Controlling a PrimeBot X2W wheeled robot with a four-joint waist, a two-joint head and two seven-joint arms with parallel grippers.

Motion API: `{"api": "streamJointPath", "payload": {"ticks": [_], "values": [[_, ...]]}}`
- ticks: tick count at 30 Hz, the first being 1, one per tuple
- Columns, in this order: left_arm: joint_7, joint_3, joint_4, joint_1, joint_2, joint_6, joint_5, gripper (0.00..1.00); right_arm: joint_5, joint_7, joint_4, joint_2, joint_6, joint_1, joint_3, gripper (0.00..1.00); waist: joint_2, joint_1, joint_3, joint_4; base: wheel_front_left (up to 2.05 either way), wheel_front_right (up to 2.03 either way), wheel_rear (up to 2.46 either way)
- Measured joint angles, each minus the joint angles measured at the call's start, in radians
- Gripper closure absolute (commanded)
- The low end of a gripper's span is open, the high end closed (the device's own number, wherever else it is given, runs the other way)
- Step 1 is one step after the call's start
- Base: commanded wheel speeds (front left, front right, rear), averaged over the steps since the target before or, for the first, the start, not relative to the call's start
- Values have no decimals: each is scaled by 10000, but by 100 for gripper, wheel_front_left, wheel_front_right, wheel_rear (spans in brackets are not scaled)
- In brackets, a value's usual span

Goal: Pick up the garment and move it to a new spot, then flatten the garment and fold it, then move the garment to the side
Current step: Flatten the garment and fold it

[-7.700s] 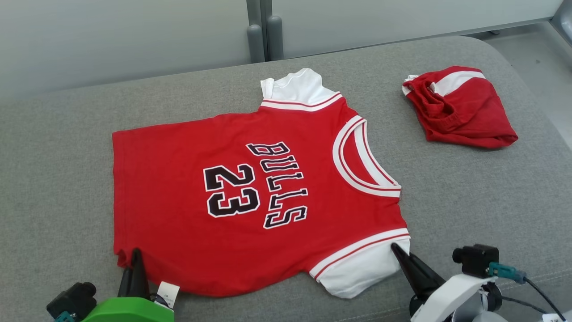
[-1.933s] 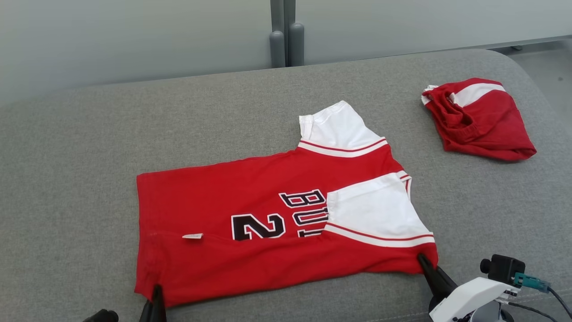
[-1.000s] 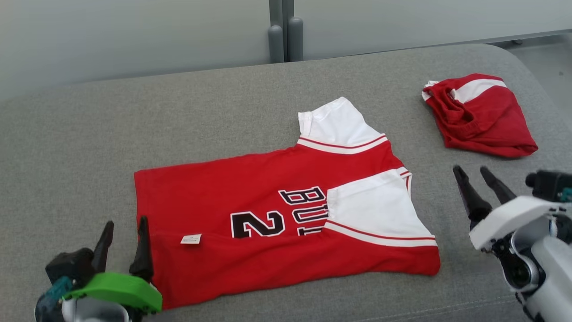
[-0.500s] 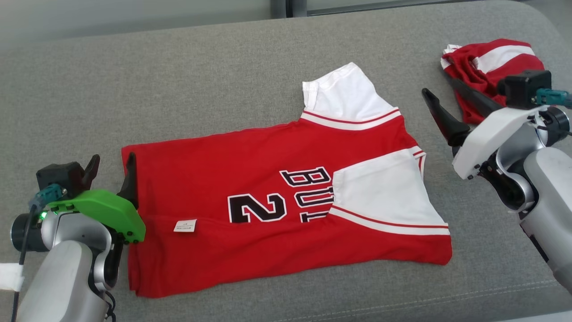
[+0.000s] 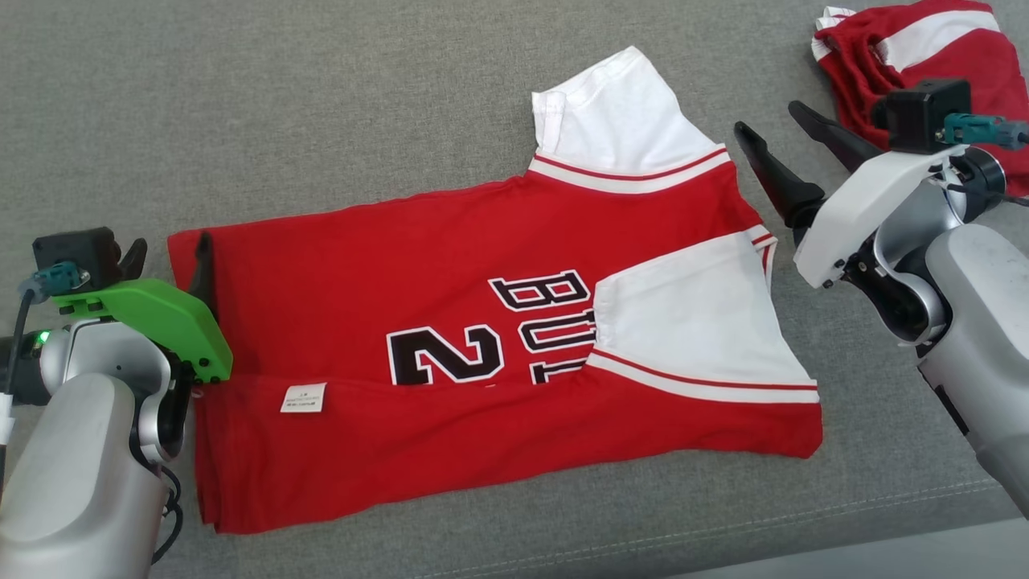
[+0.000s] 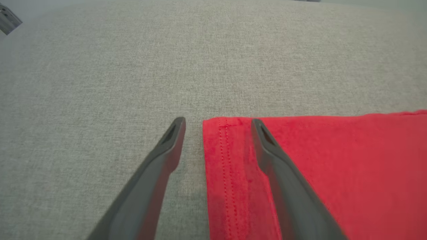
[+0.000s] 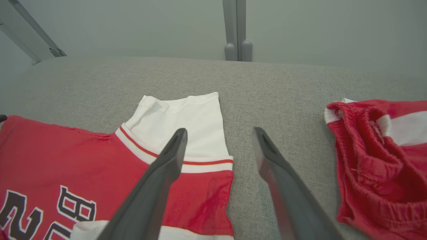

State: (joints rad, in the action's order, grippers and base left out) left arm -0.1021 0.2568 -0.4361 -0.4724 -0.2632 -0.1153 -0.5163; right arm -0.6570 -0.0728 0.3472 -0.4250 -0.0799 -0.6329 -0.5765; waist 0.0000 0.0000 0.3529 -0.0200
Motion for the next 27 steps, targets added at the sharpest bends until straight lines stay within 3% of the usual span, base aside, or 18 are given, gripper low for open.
{"api": "streamJointPath", "payload": {"ticks": [11,13,14,16,18,19,20,27], "values": [[-42,-6,-748,-369,21,19,-13,0,0,75,477,173,-155,-208,-65,0,0,0,330,-81,0,0,0],[-31,-13,-832,-427,36,59,-31,20,0,121,531,186,-163,-282,-86,0,0,0,352,-80,0,0,0],[-19,-15,-880,-466,38,98,-65,51,2,153,562,188,-167,-339,-102,0,0,0,362,-82,0,0,0],[21,-10,-991,-547,42,119,-86,67,38,171,606,201,-169,-418,-121,0,0,0,379,-87,0,0,0],[63,0,-1055,-612,54,199,-86,71,59,196,686,226,-182,-457,-161,0,0,0,390,-94,0,0,0],[65,8,-1076,-632,75,219,-86,81,59,198,732,232,-205,-470,-180,0,0,0,394,-97,0,0,0],[90,21,-1118,-657,104,274,-86,98,63,209,794,232,-244,-490,-201,0,0,0,395,-98,0,0,0],[543,67,-1365,-788,391,451,-86,100,132,297,1198,221,-245,-571,-234,0,0,0,323,-25,0,0,0]]}}
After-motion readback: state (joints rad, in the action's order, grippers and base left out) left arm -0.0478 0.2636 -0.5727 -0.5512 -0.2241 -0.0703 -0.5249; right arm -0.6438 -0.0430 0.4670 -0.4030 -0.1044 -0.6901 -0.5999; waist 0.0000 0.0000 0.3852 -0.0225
